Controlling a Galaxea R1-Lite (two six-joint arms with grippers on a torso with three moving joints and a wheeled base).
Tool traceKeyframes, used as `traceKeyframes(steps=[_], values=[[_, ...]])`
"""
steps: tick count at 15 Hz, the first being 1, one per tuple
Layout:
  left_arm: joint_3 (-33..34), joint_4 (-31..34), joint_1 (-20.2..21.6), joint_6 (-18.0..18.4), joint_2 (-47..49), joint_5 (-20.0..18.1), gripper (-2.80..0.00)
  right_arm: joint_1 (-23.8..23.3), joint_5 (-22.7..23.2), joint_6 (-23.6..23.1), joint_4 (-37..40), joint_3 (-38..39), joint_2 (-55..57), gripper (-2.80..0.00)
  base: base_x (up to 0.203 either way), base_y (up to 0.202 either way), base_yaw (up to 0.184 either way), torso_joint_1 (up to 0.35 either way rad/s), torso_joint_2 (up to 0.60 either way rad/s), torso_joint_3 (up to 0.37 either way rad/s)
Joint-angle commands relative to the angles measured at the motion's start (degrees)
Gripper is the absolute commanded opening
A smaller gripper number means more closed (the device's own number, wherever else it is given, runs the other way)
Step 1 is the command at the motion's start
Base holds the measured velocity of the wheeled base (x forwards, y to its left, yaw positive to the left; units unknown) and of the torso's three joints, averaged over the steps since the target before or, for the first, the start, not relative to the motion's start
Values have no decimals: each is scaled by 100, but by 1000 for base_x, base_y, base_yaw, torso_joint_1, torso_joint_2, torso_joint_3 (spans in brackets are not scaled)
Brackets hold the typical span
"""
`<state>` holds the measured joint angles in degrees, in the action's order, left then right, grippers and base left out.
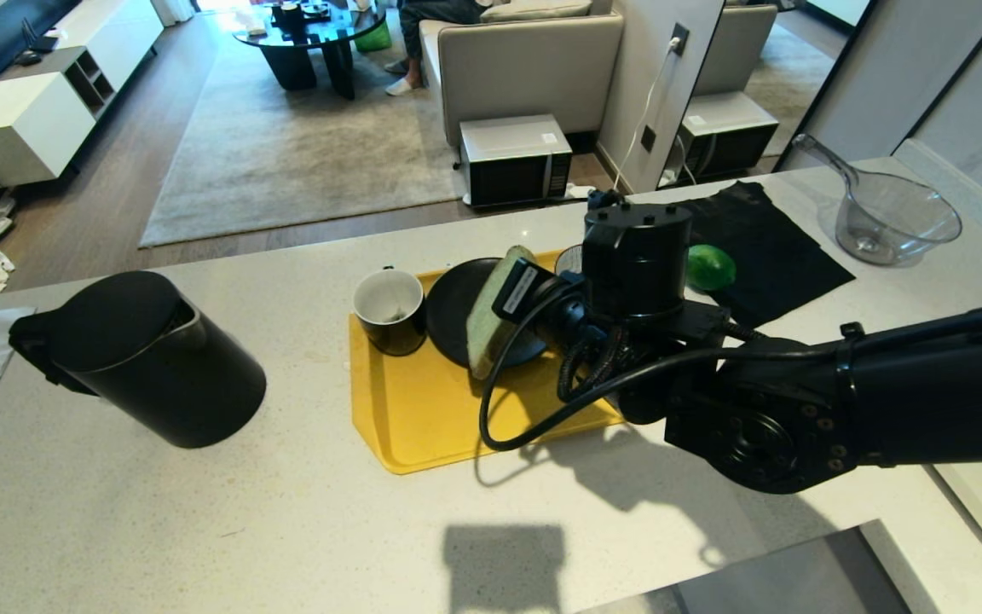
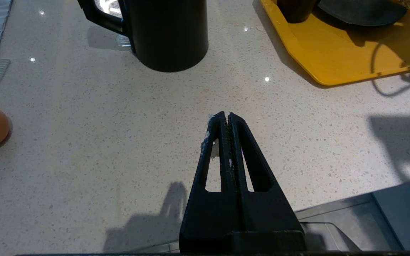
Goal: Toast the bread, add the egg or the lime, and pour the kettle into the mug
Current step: Put the baked bread on a plate
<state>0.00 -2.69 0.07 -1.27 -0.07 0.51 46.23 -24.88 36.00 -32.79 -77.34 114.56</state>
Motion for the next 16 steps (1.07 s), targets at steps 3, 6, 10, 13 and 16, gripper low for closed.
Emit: traceKeyframes(steps=[3,6,10,13,16], values=[[97,-3,1,-5,-10,2,-280,115,-8,38,-122,-74,303,-280,0,0,0,0,0,0],[97,-3,1,-5,-10,2,-280,111,-8,49,-329,-203,509,-280,0,0,0,0,0,0],[97,-3,1,-5,-10,2,-280,88,-8,58,-579,-372,883,-280,0,0,0,0,0,0],[88,-3,1,-5,-10,2,-280,39,-8,56,-597,-613,1114,-280,0,0,0,0,0,0],[97,-3,1,-5,-10,2,-280,-5,-17,39,-605,-730,1233,-280,0,0,0,0,0,0]])
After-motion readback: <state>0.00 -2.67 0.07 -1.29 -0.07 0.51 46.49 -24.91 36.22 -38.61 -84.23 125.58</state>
